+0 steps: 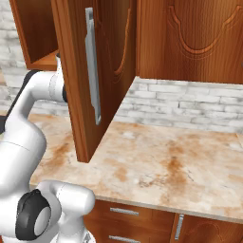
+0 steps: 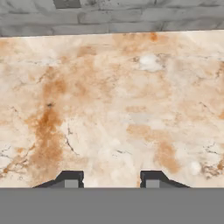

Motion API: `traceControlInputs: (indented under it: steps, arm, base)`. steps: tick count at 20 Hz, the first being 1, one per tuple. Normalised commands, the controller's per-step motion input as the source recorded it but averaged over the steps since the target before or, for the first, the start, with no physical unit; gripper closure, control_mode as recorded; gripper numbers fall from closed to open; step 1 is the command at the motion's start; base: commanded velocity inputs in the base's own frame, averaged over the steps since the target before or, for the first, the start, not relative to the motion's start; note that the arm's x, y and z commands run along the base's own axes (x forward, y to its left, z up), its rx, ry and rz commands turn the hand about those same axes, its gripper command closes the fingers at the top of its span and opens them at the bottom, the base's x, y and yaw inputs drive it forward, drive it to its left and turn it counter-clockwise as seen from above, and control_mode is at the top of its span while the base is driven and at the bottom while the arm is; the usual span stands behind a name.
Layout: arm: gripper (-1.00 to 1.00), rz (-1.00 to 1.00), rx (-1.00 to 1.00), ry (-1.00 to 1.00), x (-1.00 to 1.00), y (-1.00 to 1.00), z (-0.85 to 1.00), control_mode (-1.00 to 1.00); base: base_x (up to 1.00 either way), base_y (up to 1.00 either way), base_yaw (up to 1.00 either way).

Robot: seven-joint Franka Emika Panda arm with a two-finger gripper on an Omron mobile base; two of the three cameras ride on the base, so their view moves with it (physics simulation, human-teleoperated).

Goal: Locate and retrieve the soap dispenser and sponge from the cabinet. Place them next to the sink.

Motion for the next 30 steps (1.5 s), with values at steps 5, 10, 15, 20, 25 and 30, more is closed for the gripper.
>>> traceControlInputs:
  steps: [5, 10, 15, 20, 25, 30]
  arm:
    - [-1.00, -0.03, -0.04, -0.09, -0.23, 0.13, 0.01, -1.00]
    - [-1.00, -0.02, -0.06, -0.21, -0.54, 0.05, 0.23, -1.00]
    - [-1.00, -0.03, -0.09, -0.15, -0.49, -0.01, 0.45, -1.00]
    - [-1.00, -0.12, -0.02, -0.12, -0.26, 0.01, 0.65, -1.00]
    - [-1.00, -0.11, 0.00, -0.16, -0.09, 0.10, 0.62, -1.00]
    - [-1.00, -0.03, 0.01, -0.21, 0.01, 0.10, 0.61, -1.00]
  base:
    - [0.00, 0.00, 0.00]
    - [0.00, 0.00, 0.00]
    - [0.00, 0.00, 0.00]
    - [0.00, 0.00, 0.00]
    - [0.00, 0.00, 0.00]
    - [0.00, 0.00, 0.00]
